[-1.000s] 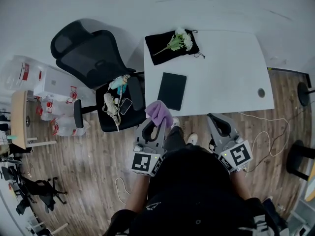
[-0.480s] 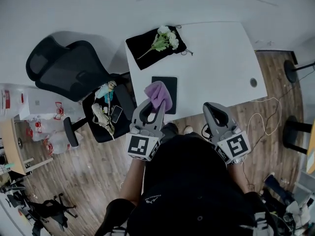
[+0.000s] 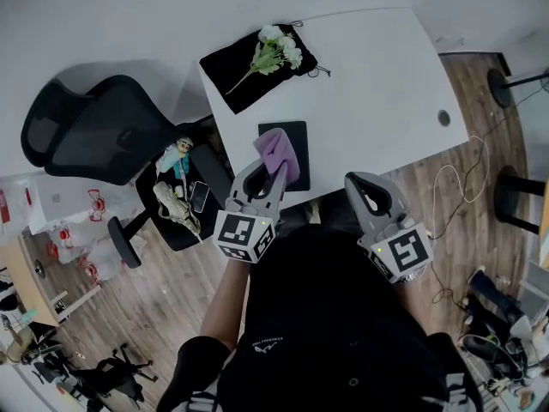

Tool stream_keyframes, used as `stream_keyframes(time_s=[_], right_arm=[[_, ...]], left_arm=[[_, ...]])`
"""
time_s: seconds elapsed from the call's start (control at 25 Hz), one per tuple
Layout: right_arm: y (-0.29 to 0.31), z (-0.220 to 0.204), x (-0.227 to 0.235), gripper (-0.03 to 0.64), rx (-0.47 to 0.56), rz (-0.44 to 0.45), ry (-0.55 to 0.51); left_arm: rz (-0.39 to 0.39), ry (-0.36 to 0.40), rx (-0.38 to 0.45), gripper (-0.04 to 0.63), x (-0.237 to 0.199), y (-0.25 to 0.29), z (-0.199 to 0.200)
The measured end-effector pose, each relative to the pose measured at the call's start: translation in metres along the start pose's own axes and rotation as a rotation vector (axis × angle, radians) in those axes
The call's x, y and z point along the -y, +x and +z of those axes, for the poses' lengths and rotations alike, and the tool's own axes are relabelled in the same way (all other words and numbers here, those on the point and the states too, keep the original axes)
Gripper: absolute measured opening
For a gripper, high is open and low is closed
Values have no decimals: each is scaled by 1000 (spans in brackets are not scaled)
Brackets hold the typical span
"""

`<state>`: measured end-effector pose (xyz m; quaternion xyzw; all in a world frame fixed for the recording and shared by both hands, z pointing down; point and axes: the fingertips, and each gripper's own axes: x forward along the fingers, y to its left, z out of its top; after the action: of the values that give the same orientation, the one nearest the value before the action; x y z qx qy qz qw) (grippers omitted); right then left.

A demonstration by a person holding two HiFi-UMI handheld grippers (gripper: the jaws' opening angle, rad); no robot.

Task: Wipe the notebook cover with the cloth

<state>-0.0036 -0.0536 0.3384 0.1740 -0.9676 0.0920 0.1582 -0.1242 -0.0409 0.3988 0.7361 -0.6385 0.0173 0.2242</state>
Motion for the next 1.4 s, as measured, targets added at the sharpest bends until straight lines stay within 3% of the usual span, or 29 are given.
stream_keyframes(time_s=[0.52, 0.76, 1.04, 1.2, 1.32, 1.4], right_arm=[[29, -12, 32, 5, -80, -38, 30], [42, 3, 41, 5, -8, -56, 27], [38, -22, 57, 5, -168, -132, 53], [40, -15, 54, 5, -88, -142, 67], [37, -26, 54, 6, -128, -157, 77], [37, -24, 54, 5, -91, -157, 80]], left_arm=[[-18, 16, -215, 81, -34, 83, -61], [26, -20, -321, 81, -60, 116, -97], [-7, -108, -411, 81, -68, 145, -127], [-15, -127, -455, 81, -71, 153, -141], [-26, -109, -478, 81, -72, 159, -148], [-27, -88, -493, 81, -73, 164, -152]])
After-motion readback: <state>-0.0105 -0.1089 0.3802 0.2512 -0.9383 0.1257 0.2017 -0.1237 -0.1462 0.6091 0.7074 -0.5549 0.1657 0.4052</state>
